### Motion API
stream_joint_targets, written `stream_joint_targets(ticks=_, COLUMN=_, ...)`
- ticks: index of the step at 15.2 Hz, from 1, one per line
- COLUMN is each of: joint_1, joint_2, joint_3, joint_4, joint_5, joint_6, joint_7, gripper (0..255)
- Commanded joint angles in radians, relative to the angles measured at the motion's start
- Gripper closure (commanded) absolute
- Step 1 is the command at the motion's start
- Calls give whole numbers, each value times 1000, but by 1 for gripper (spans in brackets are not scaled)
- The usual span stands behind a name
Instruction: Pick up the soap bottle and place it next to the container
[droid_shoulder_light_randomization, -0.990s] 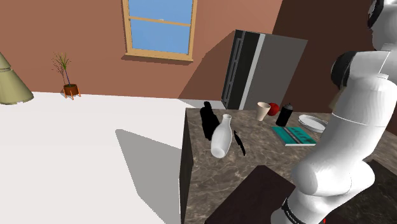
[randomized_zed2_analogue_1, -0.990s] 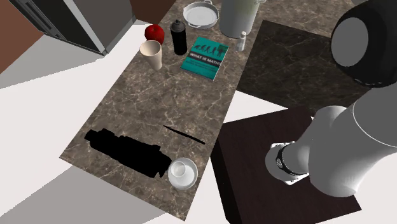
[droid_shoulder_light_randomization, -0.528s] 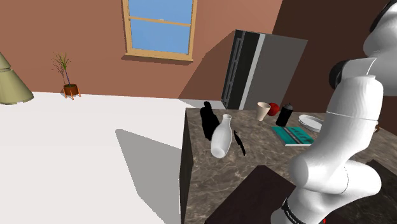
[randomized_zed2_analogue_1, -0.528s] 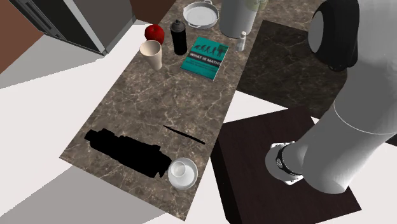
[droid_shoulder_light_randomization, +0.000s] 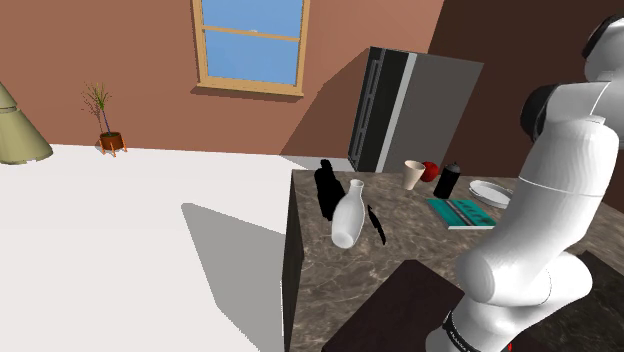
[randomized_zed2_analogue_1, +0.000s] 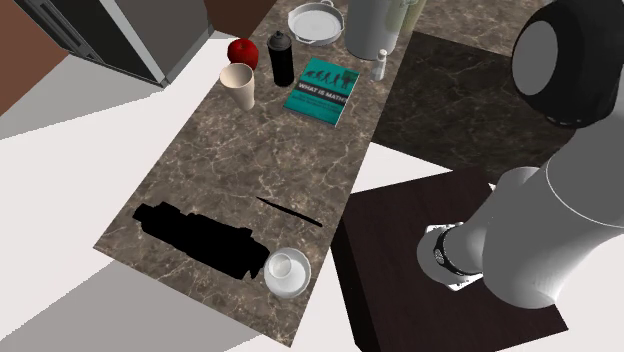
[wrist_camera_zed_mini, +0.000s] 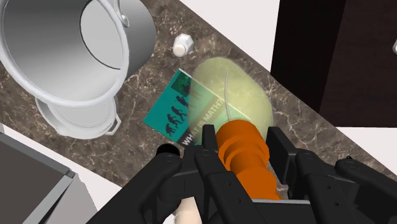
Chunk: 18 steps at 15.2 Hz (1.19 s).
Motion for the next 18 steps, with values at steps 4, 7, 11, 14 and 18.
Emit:
stream_joint_targets(ticks=4, joint_1=67, joint_2=-59, joint_3=-9, joint_4=-117, joint_5=-57, joint_6=91, joint_7=23, gripper=255)
stream_joint_targets(ticks=7, joint_1=95, joint_2=-89, joint_3=-10, joint_4=-180, joint_5=-85, joint_6=142, joint_7=37, gripper=255)
stream_joint_targets(ticks=11, joint_1=122, joint_2=-122, joint_3=-9, joint_4=-256, joint_5=-117, joint_6=205, joint_7=53, gripper=255)
stream_joint_targets(ticks=14, joint_1=136, joint_2=-141, joint_3=-7, joint_4=-308, joint_5=-134, joint_6=250, joint_7=62, gripper=255)
stream_joint_targets(ticks=18, joint_1=148, joint_2=-159, joint_3=-4, joint_4=-372, joint_5=-150, joint_6=308, joint_7=70, gripper=255)
